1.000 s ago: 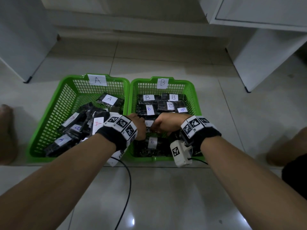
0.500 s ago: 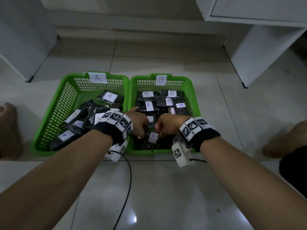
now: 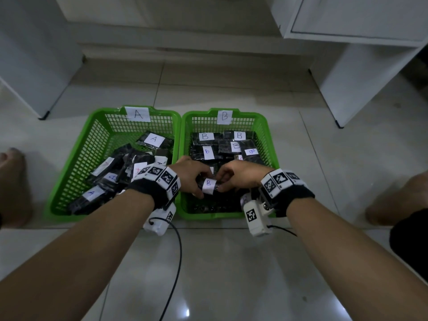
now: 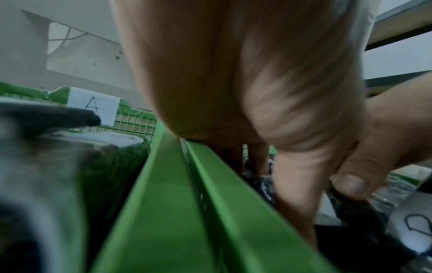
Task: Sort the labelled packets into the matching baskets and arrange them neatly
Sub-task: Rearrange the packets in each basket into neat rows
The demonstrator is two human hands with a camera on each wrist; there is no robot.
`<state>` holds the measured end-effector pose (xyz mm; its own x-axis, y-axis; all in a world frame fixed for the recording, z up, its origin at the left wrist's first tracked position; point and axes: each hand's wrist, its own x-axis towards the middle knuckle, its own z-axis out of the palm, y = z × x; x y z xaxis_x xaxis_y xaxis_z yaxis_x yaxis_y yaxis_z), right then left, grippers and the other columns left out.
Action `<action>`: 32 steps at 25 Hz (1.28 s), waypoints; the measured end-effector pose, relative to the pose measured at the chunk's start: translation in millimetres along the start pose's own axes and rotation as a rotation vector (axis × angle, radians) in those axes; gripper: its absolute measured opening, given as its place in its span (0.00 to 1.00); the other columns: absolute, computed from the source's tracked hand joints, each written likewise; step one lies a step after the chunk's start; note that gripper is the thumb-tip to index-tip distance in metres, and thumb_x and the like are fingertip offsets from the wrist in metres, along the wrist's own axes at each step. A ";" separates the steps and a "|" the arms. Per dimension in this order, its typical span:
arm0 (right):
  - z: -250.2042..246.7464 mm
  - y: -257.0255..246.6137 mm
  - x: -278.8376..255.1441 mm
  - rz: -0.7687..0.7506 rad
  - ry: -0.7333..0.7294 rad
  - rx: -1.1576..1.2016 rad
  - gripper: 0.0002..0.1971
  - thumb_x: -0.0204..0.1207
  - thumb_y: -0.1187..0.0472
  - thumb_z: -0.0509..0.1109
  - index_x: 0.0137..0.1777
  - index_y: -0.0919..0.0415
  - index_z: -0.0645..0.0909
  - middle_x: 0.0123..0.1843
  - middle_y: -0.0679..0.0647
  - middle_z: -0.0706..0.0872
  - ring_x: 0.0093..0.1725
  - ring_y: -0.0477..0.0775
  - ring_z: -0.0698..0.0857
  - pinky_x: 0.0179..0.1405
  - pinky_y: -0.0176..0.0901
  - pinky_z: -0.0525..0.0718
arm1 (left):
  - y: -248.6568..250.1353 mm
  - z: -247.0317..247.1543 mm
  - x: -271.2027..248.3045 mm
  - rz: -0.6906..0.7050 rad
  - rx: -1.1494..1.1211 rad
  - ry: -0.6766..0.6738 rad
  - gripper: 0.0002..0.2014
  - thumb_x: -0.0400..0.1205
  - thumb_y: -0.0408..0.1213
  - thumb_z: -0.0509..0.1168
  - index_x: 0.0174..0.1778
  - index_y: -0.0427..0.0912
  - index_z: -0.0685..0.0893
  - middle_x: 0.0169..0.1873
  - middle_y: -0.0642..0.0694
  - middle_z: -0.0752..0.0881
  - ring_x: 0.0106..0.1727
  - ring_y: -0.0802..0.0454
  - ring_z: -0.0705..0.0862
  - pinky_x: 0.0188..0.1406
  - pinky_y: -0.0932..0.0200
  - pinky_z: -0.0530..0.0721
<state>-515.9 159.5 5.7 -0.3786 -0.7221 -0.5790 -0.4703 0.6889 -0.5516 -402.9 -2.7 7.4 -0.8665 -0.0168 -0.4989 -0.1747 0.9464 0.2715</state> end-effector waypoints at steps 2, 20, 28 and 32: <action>-5.3 3.3 -2.0 -0.012 0.045 0.073 0.20 0.71 0.58 0.84 0.62 0.56 0.87 0.56 0.51 0.92 0.57 0.52 0.90 0.63 0.50 0.88 | 2.0 1.2 3.8 0.001 0.051 -0.011 0.27 0.73 0.54 0.76 0.67 0.54 0.81 0.58 0.51 0.84 0.65 0.46 0.71 0.55 0.56 0.65; -30.3 46.0 -7.2 0.143 0.356 0.328 0.06 0.79 0.64 0.76 0.49 0.68 0.89 0.43 0.61 0.94 0.38 0.57 0.93 0.39 0.49 0.93 | -7.5 -13.1 25.3 -0.038 0.294 0.332 0.21 0.75 0.58 0.71 0.60 0.53 0.86 0.54 0.51 0.86 0.60 0.48 0.84 0.71 0.50 0.70; -30.3 47.3 -7.8 0.115 0.321 0.280 0.03 0.77 0.65 0.77 0.49 0.64 0.89 0.44 0.59 0.94 0.43 0.59 0.93 0.42 0.49 0.92 | -4.4 -16.4 34.8 -0.113 0.397 0.275 0.21 0.75 0.56 0.73 0.54 0.44 0.83 0.49 0.46 0.87 0.55 0.43 0.84 0.62 0.51 0.76; -22.8 28.5 -13.4 0.045 0.287 0.124 0.05 0.74 0.67 0.80 0.47 0.60 0.91 0.40 0.53 0.94 0.38 0.55 0.94 0.31 0.41 0.87 | -1.8 -16.3 37.4 -0.079 0.370 0.243 0.19 0.74 0.52 0.76 0.54 0.46 0.84 0.50 0.47 0.88 0.54 0.44 0.86 0.62 0.51 0.78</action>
<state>-542.5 187.3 11.4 -0.6146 -0.6669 -0.4212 -0.3536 0.7103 -0.6086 -442.6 -10.3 1.7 -0.9496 -0.1270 -0.2866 -0.1041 0.9901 -0.0940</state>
